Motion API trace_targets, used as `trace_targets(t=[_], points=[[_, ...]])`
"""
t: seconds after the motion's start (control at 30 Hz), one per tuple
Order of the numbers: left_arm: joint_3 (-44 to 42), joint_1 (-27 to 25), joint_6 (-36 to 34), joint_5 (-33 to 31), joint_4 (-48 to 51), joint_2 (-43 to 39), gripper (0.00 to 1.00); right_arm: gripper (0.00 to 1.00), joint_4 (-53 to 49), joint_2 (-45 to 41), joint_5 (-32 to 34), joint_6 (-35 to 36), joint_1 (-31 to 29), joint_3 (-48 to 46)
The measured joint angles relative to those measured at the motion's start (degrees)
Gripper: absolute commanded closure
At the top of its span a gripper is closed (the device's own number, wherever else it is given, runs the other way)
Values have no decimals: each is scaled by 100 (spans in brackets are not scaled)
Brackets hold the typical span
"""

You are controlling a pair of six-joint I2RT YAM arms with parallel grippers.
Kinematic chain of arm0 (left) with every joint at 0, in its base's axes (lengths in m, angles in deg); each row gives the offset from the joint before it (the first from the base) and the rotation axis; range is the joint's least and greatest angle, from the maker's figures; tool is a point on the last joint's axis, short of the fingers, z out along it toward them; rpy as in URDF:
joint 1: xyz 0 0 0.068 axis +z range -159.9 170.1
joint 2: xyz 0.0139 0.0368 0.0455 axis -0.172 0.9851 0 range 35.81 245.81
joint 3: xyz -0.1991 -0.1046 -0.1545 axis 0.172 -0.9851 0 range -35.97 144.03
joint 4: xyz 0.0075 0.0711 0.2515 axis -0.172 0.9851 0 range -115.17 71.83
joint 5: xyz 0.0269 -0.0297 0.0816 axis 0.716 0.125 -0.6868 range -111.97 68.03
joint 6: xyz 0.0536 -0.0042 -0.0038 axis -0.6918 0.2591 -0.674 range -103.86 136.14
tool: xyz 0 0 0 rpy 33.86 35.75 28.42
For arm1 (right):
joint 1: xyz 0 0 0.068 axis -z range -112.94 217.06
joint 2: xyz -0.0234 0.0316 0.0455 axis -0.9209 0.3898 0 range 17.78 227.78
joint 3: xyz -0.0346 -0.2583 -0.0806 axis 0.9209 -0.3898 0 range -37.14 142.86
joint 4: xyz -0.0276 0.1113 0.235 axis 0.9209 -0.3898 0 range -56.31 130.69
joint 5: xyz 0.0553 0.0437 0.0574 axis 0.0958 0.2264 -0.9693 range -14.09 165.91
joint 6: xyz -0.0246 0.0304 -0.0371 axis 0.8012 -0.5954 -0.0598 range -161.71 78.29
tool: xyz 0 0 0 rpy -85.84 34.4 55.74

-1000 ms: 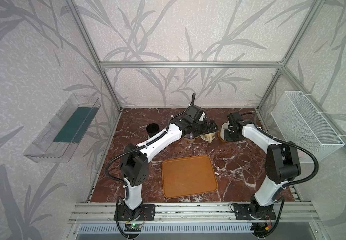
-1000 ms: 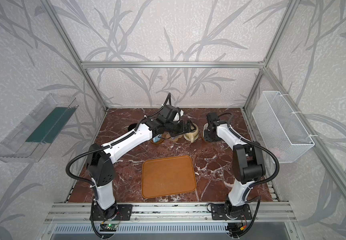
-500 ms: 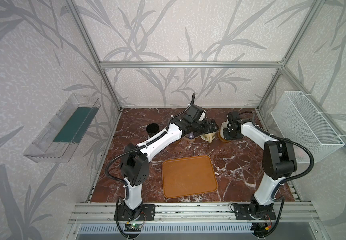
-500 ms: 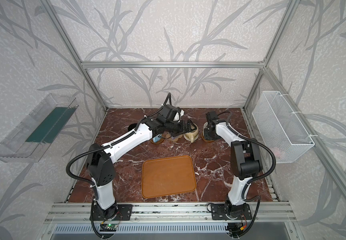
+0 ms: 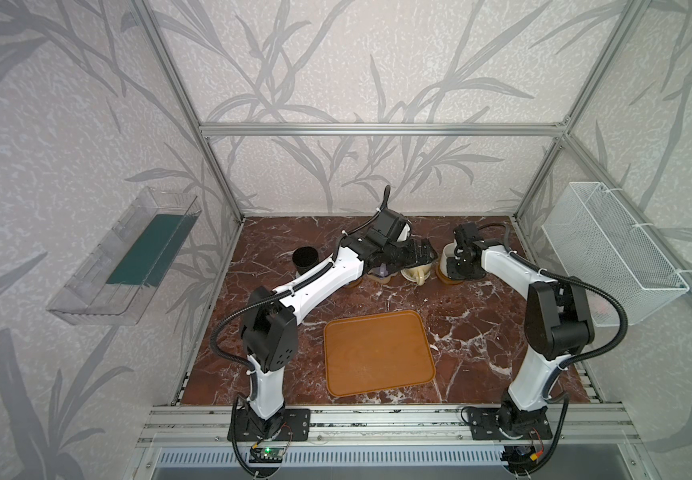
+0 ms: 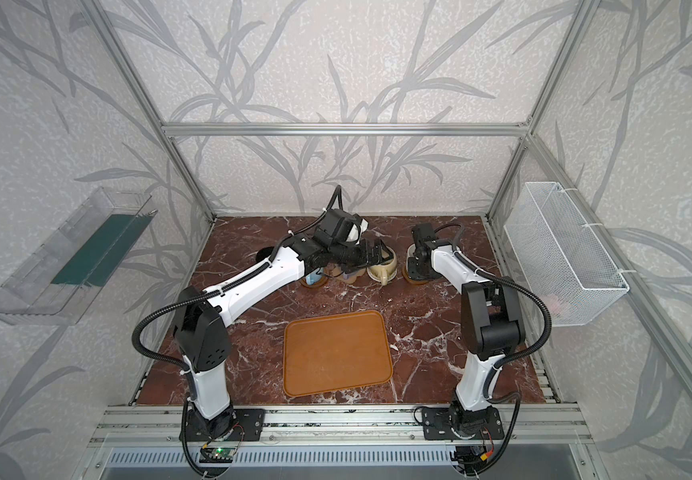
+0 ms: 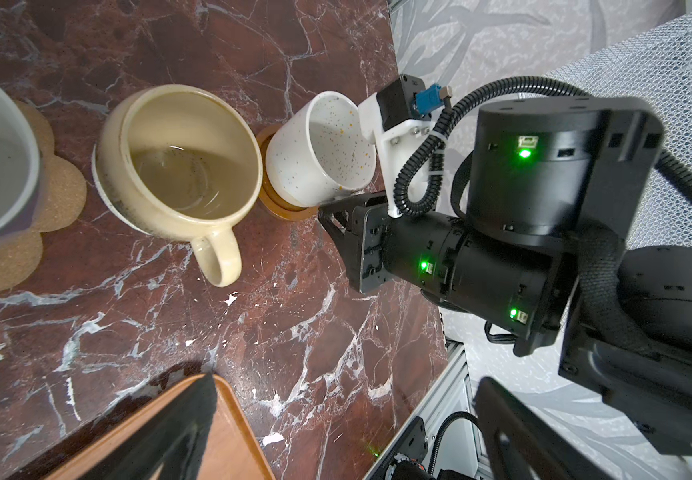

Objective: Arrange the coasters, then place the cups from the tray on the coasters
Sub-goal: 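Lower the white speckled mug onto the round wooden coaster beside the beige mug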

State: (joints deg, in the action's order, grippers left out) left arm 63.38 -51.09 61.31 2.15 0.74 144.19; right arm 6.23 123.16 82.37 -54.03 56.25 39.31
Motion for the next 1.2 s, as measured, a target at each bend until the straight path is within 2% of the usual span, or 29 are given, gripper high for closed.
trace_targets(t=[0.77, 1.2], points=[[-138, 0, 74, 2, -111, -7, 1, 100, 227, -173, -9, -33, 0, -315], [-251, 0, 72, 2, -114, -28, 1, 90, 179, -195, -2, -28, 0, -330]])
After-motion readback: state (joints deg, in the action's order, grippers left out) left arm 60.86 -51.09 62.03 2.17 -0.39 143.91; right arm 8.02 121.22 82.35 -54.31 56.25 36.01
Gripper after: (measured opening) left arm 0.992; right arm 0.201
